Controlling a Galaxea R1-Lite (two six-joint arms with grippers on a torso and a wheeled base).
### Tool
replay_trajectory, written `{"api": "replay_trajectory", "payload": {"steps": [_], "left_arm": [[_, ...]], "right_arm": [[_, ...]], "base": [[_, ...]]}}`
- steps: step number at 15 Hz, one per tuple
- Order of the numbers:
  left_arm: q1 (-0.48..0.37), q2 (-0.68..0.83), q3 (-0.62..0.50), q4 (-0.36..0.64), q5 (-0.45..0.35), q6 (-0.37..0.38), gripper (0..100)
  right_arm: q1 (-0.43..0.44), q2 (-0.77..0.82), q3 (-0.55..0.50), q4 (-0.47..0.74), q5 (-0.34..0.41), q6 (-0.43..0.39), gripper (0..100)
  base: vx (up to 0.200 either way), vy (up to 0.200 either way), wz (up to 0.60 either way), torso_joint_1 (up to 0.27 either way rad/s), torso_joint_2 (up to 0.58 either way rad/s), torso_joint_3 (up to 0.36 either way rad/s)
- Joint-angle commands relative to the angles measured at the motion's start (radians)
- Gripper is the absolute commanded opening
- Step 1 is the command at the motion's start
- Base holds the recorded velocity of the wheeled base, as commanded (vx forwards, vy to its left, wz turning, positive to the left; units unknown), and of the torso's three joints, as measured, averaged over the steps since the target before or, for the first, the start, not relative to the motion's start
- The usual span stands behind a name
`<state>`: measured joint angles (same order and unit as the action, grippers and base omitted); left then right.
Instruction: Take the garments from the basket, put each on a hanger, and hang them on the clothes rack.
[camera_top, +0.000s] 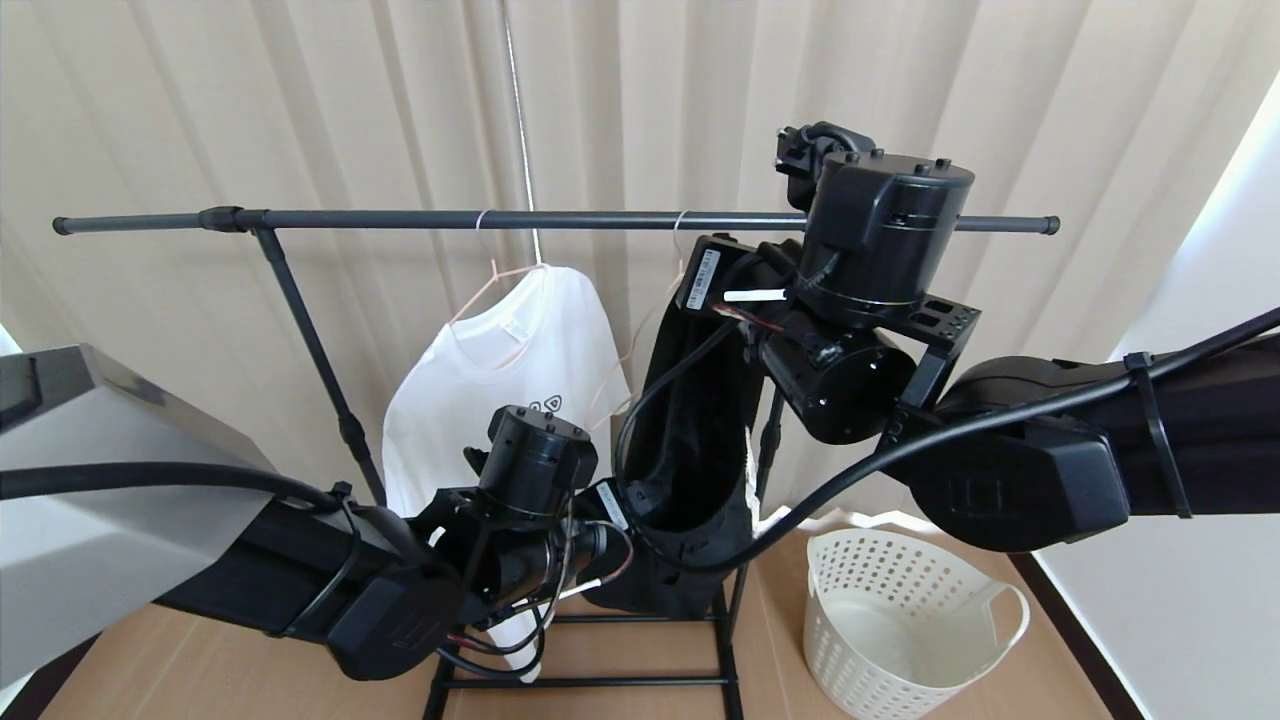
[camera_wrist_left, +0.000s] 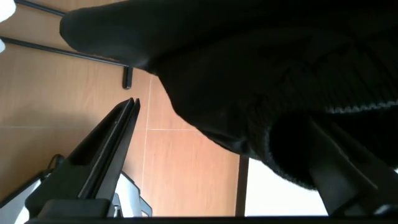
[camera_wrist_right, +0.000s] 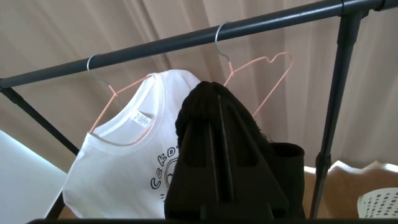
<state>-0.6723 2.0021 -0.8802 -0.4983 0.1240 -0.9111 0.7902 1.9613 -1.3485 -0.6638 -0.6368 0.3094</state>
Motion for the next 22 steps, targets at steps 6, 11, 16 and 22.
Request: {"api": "replay_trajectory", "payload": {"steps": [6,11,16,22], "left_arm": [[-0.003,0.033,-0.002,0.0,0.003,0.0,100],[-0.007,-0.023,0.015,0.0,0.095,0.061,0],[0.005,-0.157,0.044,0.001,0.114,0.143,0],[0.043,-0.224,0.072,0.001,0.137,0.253,0]], "right_arm": [[-0.006,-0.067,0.011,0.009,-0.004,-0.006,0],[-0.048,-0.073,0.054,0.004,-0.007,-0.038,0],[-0.069,-0.16,0.241,0.006,0.02,-0.194,0],[-0.077,-0.243,0.555,0.016,0.135,-0.516,0]], "base": [[0.0,0.0,0.0,0.0,0.0,0.0],[0.0,0.0,0.0,0.0,0.0,0.0],[0.0,0.0,0.0,0.0,0.0,0.0],[0.0,0.0,0.0,0.0,0.0,0.0]]}}
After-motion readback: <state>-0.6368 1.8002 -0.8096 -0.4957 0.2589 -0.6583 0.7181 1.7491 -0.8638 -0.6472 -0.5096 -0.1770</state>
